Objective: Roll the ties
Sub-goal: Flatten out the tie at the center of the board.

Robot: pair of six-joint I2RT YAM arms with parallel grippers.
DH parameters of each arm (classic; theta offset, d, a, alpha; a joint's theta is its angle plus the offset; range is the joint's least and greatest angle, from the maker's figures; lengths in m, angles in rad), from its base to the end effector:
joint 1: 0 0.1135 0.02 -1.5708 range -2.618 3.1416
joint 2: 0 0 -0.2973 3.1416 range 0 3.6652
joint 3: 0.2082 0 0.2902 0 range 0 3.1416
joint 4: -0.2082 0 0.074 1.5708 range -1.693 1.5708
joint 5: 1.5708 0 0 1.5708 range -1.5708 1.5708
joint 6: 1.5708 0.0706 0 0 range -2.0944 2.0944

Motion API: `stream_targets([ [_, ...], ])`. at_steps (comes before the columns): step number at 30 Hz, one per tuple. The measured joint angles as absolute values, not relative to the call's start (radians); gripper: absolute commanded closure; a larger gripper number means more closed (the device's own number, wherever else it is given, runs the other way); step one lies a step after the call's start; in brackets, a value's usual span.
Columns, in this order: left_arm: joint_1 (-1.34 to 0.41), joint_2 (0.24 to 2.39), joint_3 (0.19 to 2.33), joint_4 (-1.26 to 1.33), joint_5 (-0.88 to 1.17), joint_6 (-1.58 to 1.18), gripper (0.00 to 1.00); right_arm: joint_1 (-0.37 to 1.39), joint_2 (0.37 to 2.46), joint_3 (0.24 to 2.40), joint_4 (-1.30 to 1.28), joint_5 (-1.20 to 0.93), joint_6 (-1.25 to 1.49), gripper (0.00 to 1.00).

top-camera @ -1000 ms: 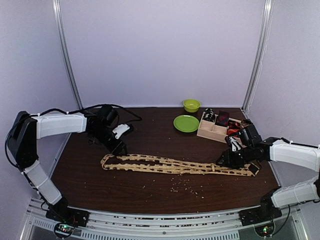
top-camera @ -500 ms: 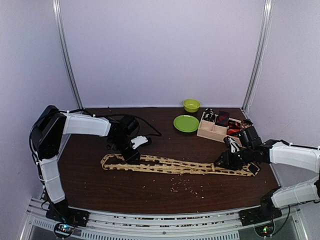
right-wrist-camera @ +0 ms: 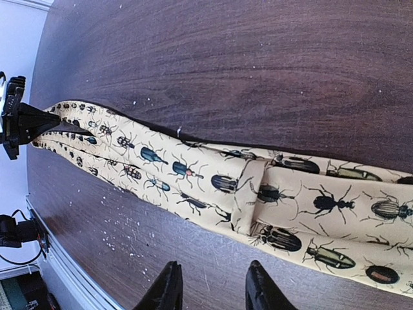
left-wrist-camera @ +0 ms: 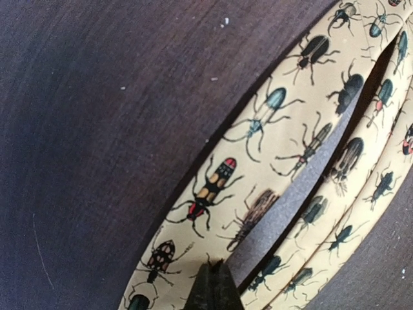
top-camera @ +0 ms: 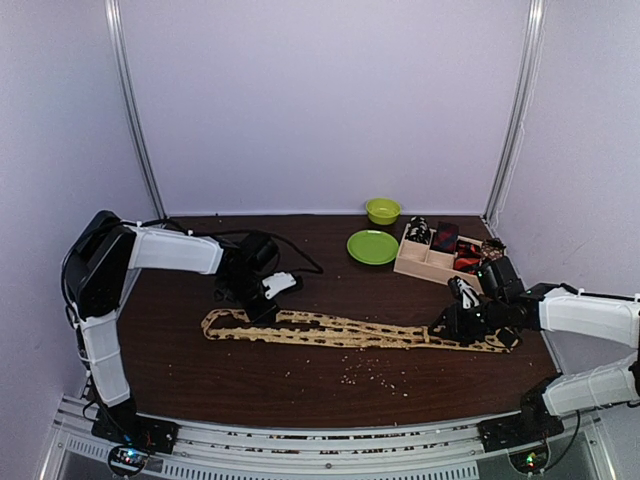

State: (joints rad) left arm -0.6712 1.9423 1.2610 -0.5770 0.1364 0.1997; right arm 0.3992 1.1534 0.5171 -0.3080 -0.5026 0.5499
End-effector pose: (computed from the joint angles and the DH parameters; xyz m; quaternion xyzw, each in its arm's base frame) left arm 0.3311 -0.2753 0.1213 0.4253 0.8891 -0.1017 0.1352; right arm 0.2108 0.1258 0.1547 -0.0070 0.9246 0.3468 0.1574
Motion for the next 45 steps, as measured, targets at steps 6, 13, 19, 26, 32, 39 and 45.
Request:
stream_targets([
  [6, -0.672, 1.856, 1.254, -0.601, 0.145, 0.204, 1.0, 0.399, 1.154, 0.517, -0.295, -0.511, 0.55, 0.68],
  [13, -0.687, 1.8, 1.255, -0.605, 0.157, 0.243, 0.52, 0.399, 1.154, 0.509, -0.287, -0.52, 0.551, 0.67],
  [19, -0.696, 1.914, 1.293, -0.602, 0.169, 0.264, 0.55, 0.399, 1.153, 0.505, -0.285, -0.524, 0.553, 0.67],
  [26, -0.701, 1.994, 1.325, -0.595, 0.165, 0.286, 0.88, 0.399, 1.142, 0.501, -0.295, -0.523, 0.553, 0.67],
  [32, -0.702, 1.996, 1.328, -0.589, 0.157, 0.301, 1.0, 0.399, 1.142, 0.497, -0.296, -0.523, 0.553, 0.67],
  [39, -0.705, 1.96, 1.328, -0.635, 0.157, 0.301, 1.0, 0.399, 1.142, 0.497, -0.296, -0.523, 0.552, 0.68],
  [45, -0.726, 1.854, 1.328, -0.69, 0.16, 0.301, 1.0, 0.399, 1.142, 0.496, -0.296, -0.523, 0.551, 0.68],
])
